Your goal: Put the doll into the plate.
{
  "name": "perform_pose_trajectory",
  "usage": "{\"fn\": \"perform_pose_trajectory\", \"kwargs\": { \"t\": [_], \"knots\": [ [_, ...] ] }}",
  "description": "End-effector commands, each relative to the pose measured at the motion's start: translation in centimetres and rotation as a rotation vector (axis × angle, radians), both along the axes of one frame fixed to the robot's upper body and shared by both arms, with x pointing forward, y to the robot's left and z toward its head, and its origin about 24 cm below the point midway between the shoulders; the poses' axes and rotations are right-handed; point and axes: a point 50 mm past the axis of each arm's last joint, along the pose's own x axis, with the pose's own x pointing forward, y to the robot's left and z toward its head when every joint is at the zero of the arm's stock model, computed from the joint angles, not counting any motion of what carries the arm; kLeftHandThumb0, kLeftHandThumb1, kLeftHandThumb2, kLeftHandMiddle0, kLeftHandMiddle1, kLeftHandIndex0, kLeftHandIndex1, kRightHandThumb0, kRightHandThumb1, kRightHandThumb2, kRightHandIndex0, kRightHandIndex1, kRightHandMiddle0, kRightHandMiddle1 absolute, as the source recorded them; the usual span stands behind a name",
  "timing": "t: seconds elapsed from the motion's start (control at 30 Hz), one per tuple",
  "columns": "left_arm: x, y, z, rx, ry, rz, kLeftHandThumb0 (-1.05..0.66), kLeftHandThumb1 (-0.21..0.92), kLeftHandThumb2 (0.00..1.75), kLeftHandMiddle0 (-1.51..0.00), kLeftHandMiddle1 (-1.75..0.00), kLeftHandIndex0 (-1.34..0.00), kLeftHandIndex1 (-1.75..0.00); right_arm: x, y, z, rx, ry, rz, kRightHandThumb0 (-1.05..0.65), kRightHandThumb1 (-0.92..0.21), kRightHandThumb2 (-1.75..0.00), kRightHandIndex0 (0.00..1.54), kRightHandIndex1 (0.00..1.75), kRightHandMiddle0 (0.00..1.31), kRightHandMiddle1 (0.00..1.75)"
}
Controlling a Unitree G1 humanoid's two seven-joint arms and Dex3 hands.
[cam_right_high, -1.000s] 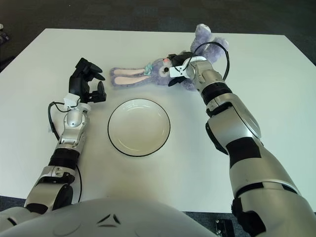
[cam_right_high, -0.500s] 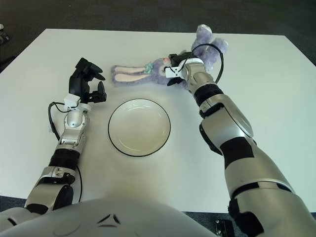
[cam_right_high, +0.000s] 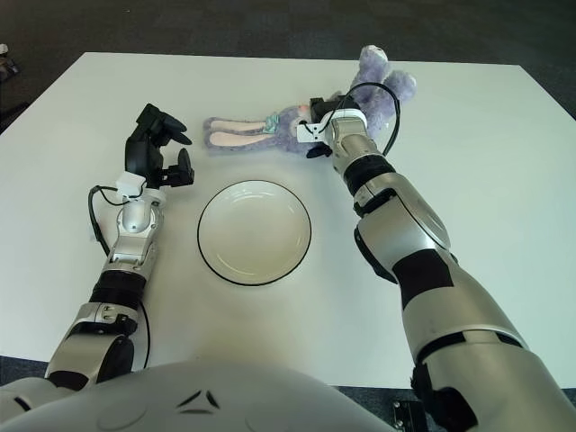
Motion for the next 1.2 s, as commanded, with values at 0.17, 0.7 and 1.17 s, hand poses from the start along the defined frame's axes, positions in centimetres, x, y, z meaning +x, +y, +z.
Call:
{"fn": "perform_pose_trajectory", "kwargs": {
  "t": [0.17, 0.7, 1.17],
  "knots": [
    [-1.49, 0.31, -3.22, -0.003, 0.108, 0.038, -0.01, 0.31, 1.33, -0.5, -1.75, -0.49, -1.75, -1.3, -0.95, -3.7, -0.002, 0.055, -0.06, 0.01, -0.06, -1.25, 0.0, 1.17, 0.0, 0.94],
    [-1.48, 0.46, -3.19, 0.013, 0.099, 0.043, -0.01, 0.31, 1.33, -0.5, -1.75, -0.49, -1.75, -1.43, -1.0, -3.73, 0.244, -0.083, -0.075, 0.37, -0.43, -1.15, 0.32, 1.73, 0.27, 1.73],
    [-1.43, 0.6, -3.23, 0.017, 0.105, 0.033, -0.01, 0.31, 1.33, -0.5, -1.75, -0.49, -1.75, -1.37, -0.81, -3.46, 0.35, -0.095, -0.134, 0.36, -0.75, -0.65, 0.41, 1.6, 0.91, 1.75]
  ]
}}
